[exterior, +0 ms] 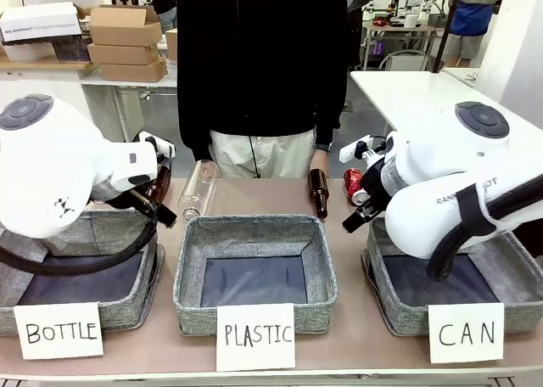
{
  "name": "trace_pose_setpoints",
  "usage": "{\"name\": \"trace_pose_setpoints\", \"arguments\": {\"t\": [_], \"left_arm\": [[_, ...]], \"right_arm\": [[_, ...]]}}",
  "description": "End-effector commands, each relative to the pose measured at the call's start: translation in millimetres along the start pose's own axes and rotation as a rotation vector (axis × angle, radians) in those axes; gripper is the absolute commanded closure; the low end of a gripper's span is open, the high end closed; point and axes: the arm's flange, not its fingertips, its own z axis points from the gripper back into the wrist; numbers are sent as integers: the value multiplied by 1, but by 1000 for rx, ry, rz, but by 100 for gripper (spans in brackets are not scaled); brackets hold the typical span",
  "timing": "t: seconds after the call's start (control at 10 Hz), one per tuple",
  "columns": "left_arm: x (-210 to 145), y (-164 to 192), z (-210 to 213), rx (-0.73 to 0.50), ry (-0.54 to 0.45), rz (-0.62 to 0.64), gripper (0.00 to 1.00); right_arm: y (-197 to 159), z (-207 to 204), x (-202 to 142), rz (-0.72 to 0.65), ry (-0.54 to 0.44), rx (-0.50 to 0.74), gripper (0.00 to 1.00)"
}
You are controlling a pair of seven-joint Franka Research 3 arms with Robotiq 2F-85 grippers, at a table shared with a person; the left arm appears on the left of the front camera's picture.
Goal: Sort the can waste into the basket.
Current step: Pick up the can waste from the table and place it in the right Fabric basket.
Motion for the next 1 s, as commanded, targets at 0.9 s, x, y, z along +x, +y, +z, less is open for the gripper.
{"name": "trace_pose_setpoints", "arguments": {"t": [0.9], "left_arm": [[5, -43, 225, -339, 54, 221, 0]], "right_arm": [[40, 244, 9, -337, 9, 473, 0]]}}
